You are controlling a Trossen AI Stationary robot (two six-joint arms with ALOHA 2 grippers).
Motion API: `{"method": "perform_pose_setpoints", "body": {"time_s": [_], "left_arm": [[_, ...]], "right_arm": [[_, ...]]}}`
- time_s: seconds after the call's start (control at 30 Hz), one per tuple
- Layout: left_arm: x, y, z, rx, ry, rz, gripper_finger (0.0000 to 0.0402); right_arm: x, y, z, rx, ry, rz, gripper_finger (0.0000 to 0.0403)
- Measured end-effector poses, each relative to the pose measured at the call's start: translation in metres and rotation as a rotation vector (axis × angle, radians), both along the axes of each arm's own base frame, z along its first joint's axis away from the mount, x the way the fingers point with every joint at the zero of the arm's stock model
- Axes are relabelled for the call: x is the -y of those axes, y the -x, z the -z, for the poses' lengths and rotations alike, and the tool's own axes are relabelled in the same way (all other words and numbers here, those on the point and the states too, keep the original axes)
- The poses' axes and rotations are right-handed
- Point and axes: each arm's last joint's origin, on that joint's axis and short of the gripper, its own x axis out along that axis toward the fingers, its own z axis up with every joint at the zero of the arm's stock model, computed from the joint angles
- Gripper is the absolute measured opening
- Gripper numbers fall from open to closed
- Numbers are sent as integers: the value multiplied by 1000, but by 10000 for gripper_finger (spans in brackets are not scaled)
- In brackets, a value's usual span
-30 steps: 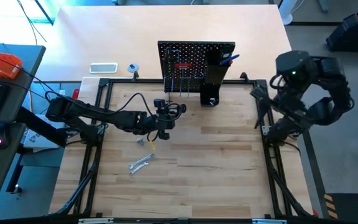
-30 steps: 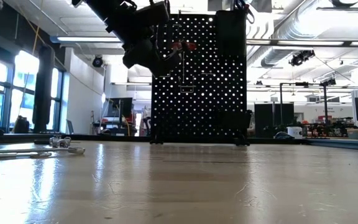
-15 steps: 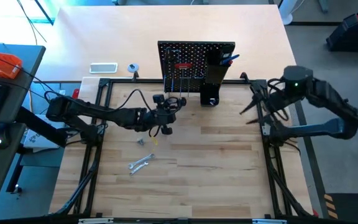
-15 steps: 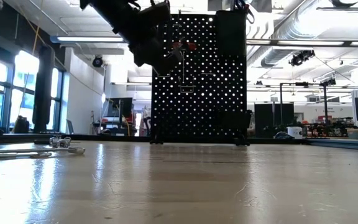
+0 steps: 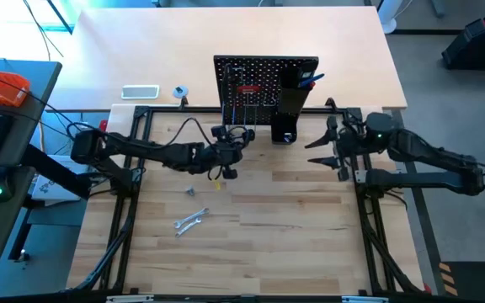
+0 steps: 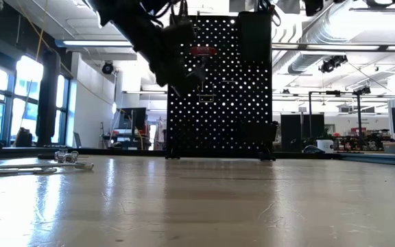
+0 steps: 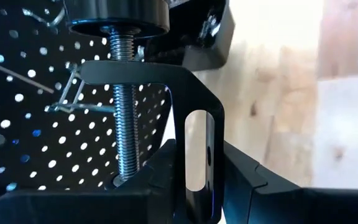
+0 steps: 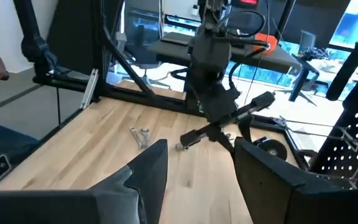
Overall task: Hang tools onto peg board
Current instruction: Hang the c-clamp on the peg board
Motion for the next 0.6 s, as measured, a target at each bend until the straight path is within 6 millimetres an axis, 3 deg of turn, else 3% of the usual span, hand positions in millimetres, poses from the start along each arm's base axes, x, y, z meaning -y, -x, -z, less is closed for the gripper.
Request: {"method": "perform_pose_setpoints", "body": {"time_s": [0.27,0.6], "left_arm": [[-5,-17,15,8,-125,-56,71],[-21,-17,7,42,-150,-54,71]], "right_arm": [[2,-9,27,25,-31,5,176],[3,-10,42,-6,-58,8,176]]}}
